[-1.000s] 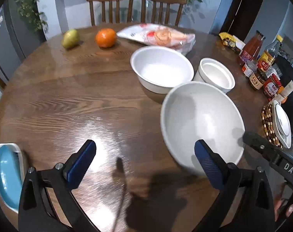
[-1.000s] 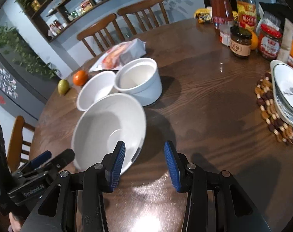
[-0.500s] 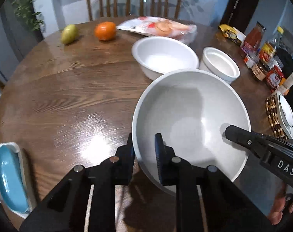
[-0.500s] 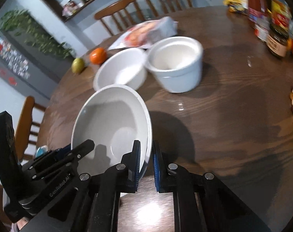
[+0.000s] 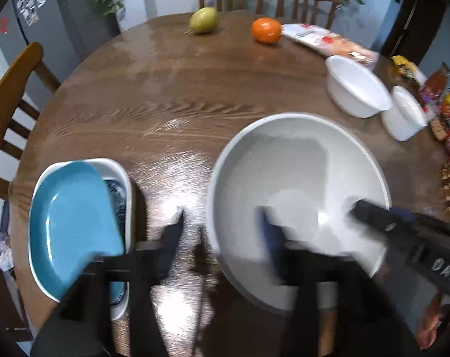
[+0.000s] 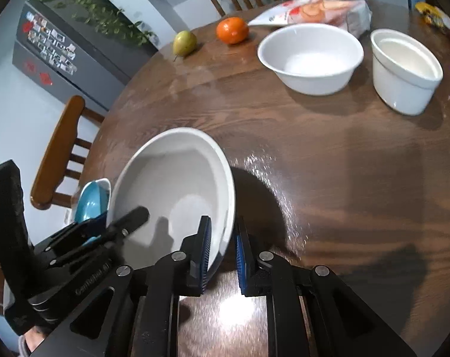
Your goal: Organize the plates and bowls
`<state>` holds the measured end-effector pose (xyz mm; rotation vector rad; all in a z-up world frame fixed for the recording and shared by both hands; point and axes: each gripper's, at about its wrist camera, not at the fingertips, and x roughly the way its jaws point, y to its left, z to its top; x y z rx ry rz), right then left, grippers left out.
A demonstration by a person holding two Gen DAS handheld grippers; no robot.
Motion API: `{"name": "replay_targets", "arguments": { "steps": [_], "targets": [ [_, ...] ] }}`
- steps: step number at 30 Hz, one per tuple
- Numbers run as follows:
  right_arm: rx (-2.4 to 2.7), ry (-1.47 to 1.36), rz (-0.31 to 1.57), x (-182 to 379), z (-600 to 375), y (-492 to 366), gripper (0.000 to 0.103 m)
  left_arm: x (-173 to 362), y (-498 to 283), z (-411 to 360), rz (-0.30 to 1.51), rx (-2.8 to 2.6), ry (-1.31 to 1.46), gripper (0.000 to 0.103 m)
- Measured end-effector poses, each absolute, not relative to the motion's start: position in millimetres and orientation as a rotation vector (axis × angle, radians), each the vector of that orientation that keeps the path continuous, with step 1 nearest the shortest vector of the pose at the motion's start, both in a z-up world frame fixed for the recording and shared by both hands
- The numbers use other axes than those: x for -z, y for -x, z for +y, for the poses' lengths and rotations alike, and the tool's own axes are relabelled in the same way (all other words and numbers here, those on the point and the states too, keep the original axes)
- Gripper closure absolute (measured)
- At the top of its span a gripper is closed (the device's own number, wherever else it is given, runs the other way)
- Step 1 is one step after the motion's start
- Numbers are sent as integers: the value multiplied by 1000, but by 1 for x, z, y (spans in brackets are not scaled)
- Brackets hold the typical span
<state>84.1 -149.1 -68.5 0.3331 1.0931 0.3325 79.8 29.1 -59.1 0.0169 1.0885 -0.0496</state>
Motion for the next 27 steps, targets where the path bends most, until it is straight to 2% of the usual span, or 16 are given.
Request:
{"name": "replay_targets", "arguments": {
  "steps": [2,4,14,27],
  "targets": [
    [-294,-318,1066,64,-152,-81,77,55,-76,36,1064,42,-11,25],
    [-298,-351,1031,58,-164,-75,61,49,-74,39,1047,50,-1,25],
    [-121,-515,994,55,-243,-41,60,3,-70,28,963,163,38,25],
    [34,-634,833,16,-317,19,60,-49,-102,-94,904,403,-69,24]
  ]
}}
